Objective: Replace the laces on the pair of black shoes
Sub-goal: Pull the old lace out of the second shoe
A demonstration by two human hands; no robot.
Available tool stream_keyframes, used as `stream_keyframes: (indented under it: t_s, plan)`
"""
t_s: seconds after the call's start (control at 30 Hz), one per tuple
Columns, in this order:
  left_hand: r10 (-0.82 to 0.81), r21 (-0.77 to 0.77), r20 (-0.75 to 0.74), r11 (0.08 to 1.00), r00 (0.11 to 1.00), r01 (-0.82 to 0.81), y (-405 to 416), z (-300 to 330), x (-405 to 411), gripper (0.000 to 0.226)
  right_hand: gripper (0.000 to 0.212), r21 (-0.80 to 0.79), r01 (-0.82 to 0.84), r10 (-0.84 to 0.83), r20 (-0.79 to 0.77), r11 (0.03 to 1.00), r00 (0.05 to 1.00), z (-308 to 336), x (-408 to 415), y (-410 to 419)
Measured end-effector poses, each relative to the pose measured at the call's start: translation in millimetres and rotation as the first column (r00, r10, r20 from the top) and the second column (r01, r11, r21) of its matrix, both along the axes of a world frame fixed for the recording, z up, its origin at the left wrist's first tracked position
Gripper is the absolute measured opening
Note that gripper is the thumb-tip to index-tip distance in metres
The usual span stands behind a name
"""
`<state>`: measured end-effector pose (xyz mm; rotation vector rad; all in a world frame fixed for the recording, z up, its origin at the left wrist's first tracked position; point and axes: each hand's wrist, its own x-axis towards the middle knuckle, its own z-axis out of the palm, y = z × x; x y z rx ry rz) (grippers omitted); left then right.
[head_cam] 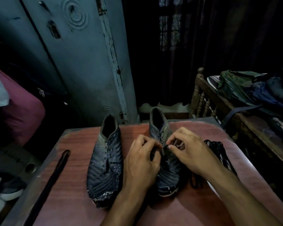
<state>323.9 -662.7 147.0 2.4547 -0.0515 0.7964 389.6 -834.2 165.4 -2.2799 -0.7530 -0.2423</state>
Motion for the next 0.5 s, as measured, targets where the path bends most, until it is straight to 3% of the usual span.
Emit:
stream_keyframes:
  t_s: [0.13, 0.23, 0.5]
  plan:
    - [-0.001, -0.115, -0.059, 0.993, 0.998, -0.006, -2.0, -13.2, -14.9, 0.013, 0.006, -0.087, -0.091, 0.090, -0.012, 0.992, 0.996, 1.3, -9.2, 8.7]
    - [-0.028, -0.235, -0.082, 0.972, 0.996, 0.008, -1.3, -22.3, -27.2, 0.024, 0.017, -0.232, -0.083, 0.074, -0.049, 0.969, 0.996, 0.2, -17.9, 15.6]
    - [-0.037, -0.260, -0.100, 0.966, 0.994, 0.009, -1.7, -21.9, -29.6, 0.035, 0.012, -0.271, 0.025, -0.030, -0.013, 0.962, 0.999, -1.0, -30.4, 24.4]
